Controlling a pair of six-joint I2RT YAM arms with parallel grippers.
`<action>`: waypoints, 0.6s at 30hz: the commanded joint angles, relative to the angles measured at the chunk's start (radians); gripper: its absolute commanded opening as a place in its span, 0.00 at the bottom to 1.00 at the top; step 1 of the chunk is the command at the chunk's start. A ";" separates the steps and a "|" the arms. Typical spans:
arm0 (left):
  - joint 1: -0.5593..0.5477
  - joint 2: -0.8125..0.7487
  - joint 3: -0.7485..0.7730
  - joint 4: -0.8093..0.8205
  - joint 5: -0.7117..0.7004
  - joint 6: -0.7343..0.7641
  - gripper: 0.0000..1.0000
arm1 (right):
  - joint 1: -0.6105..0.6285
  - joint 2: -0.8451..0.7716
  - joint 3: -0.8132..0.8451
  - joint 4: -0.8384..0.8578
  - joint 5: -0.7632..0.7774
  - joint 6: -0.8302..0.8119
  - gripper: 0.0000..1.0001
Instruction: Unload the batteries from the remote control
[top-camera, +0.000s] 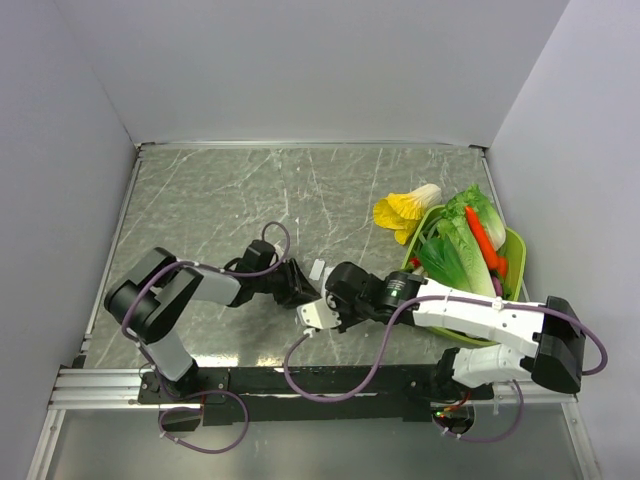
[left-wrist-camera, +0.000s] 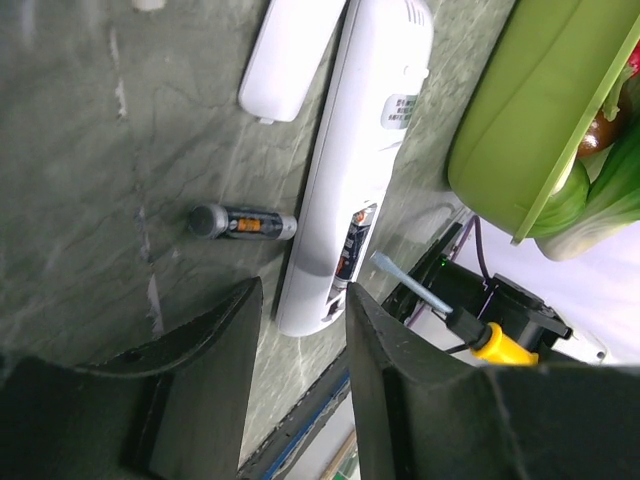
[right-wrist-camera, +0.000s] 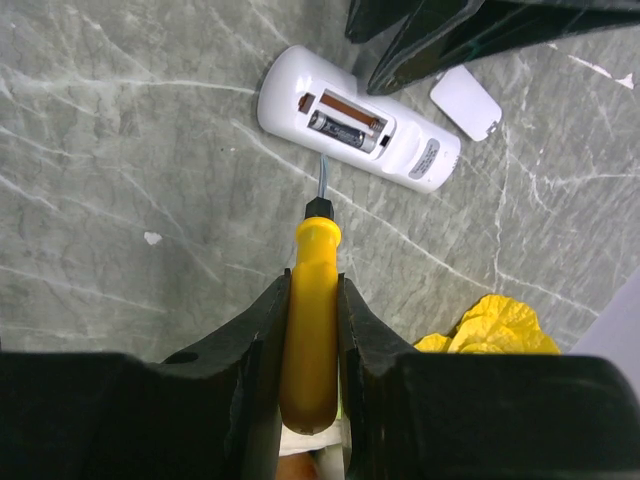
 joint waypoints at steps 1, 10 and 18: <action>-0.009 0.033 0.034 0.043 0.025 0.012 0.44 | -0.002 0.019 0.073 -0.007 -0.010 -0.033 0.00; -0.017 0.053 0.043 0.052 0.035 0.006 0.42 | -0.002 0.051 0.093 -0.013 -0.012 -0.050 0.00; -0.020 0.072 0.030 0.080 0.041 -0.007 0.41 | -0.002 0.077 0.100 -0.028 0.005 -0.066 0.00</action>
